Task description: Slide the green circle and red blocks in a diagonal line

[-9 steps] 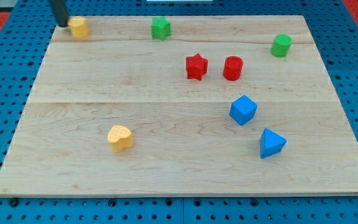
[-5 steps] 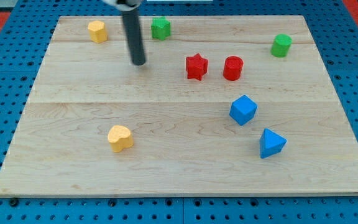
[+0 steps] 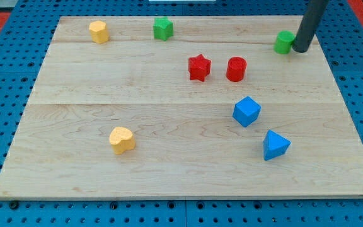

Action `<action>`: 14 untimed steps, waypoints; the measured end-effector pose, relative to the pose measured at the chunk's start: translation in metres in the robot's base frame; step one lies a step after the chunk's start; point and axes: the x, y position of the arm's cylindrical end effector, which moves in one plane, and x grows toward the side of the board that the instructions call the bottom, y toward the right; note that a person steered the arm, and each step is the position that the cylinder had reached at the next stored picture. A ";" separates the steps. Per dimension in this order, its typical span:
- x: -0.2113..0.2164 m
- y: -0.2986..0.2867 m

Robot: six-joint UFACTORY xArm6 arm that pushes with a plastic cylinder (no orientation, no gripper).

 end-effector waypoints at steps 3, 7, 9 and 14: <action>-0.056 0.024; 0.105 -0.038; 0.074 -0.114; 0.069 -0.167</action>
